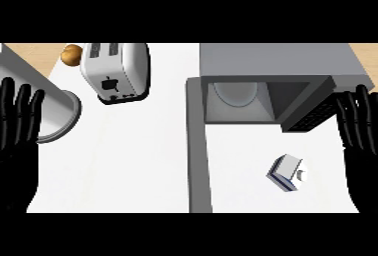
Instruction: Pick up the milk, place it into the microwave and close the microwave
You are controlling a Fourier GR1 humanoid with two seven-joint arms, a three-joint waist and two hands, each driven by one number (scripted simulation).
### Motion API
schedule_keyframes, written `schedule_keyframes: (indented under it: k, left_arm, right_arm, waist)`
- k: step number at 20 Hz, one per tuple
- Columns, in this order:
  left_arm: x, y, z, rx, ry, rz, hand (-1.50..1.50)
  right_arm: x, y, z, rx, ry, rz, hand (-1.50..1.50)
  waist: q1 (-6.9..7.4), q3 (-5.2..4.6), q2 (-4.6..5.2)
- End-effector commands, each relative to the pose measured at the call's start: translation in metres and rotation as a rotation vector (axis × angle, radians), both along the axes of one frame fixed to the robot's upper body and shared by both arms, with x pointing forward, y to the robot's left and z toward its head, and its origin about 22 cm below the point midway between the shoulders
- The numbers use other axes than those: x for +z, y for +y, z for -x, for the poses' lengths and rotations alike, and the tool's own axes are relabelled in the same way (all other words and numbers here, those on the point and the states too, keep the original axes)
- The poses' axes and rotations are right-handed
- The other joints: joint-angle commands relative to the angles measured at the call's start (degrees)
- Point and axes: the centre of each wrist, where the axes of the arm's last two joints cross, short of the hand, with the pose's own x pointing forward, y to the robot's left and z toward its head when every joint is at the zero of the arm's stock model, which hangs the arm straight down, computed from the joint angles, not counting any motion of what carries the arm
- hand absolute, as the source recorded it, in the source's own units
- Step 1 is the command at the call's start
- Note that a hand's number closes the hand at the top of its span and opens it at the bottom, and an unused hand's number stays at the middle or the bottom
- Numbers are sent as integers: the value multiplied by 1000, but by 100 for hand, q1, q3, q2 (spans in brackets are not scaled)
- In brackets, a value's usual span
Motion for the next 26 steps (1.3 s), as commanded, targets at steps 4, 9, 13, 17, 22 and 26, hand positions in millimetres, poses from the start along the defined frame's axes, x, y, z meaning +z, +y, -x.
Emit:
schedule_keyframes:
  k: [4,9,13,17,22,26]
  left_arm:
    - [6,17,-18,-77,35,-63,-150]
    - [-16,15,8,-83,140,29,-150]
    - [-9,14,14,-79,141,38,-150]
    - [1,10,31,-99,158,36,-150]
    - [-7,19,47,-80,164,27,-150]
    - [4,13,52,-87,143,34,-150]
  right_arm:
    - [-6,14,-5,-136,-20,45,-150]
    - [-11,26,-5,-189,66,-91,-150]
    - [3,6,-3,-208,75,-107,-150]
    - [-18,4,-5,-244,96,-112,-150]
    - [-36,1,20,-267,162,-64,-150]
    - [-85,-13,-1,-291,183,-56,-150]
  waist:
    - [-41,-96,65]
    - [5,-93,55]
    - [-20,-93,53]
    - [-12,-91,53]
    - [-18,-93,46]
    - [2,-89,57]
